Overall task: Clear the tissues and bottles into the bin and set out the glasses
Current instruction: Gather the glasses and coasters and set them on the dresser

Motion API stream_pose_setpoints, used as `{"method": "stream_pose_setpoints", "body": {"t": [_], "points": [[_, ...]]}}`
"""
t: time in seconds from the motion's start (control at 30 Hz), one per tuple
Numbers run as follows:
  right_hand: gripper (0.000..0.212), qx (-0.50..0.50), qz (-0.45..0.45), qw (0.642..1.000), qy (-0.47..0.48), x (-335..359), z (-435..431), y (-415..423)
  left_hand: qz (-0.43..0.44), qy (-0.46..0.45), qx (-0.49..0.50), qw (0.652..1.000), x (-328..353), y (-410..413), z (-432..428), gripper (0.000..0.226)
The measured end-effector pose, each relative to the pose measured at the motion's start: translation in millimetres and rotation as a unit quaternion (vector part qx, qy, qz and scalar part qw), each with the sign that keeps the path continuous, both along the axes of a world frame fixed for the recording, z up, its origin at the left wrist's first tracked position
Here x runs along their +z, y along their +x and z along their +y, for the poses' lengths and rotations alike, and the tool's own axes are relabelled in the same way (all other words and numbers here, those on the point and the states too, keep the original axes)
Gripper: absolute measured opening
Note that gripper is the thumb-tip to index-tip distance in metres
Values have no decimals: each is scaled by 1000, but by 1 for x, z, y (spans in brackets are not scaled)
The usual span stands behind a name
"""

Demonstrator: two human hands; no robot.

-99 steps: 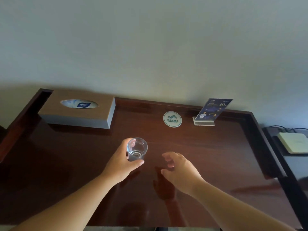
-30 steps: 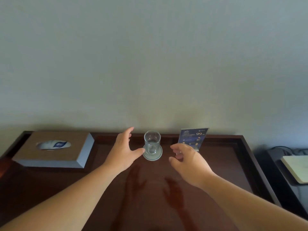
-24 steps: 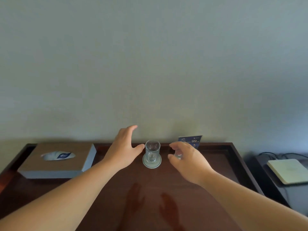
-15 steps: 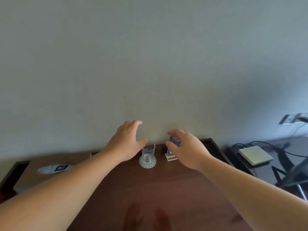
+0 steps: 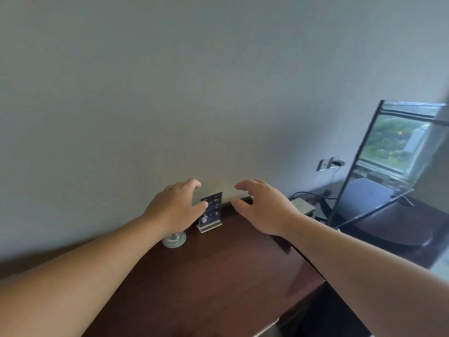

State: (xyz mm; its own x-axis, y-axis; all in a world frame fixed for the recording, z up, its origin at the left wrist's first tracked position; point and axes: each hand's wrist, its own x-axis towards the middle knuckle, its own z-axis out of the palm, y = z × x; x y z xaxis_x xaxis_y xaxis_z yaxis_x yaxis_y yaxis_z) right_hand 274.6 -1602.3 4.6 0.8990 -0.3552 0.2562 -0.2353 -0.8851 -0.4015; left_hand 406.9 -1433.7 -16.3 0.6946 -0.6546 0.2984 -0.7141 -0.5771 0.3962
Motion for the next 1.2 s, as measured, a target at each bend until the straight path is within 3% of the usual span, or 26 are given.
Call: {"method": "stream_pose_setpoints", "body": {"t": [0.27, 0.6, 0.9, 1.2], "points": [[47, -91, -13, 996, -1, 3, -52, -129, -20, 1, -122, 992, 12, -99, -96, 37], [47, -236, -31, 971, 12, -4, -158, -361, -13, -12, -264, 964, 12, -308, -250, 37], [39, -387, -58, 919, 35, -7, -212, -540, -2, 0, -419, 908, 2, -474, -357, 37], [46, -519, -26, 853, 38, -22, -238, -646, 12, 20, -540, 841, -12, -580, -447, 40]]}}
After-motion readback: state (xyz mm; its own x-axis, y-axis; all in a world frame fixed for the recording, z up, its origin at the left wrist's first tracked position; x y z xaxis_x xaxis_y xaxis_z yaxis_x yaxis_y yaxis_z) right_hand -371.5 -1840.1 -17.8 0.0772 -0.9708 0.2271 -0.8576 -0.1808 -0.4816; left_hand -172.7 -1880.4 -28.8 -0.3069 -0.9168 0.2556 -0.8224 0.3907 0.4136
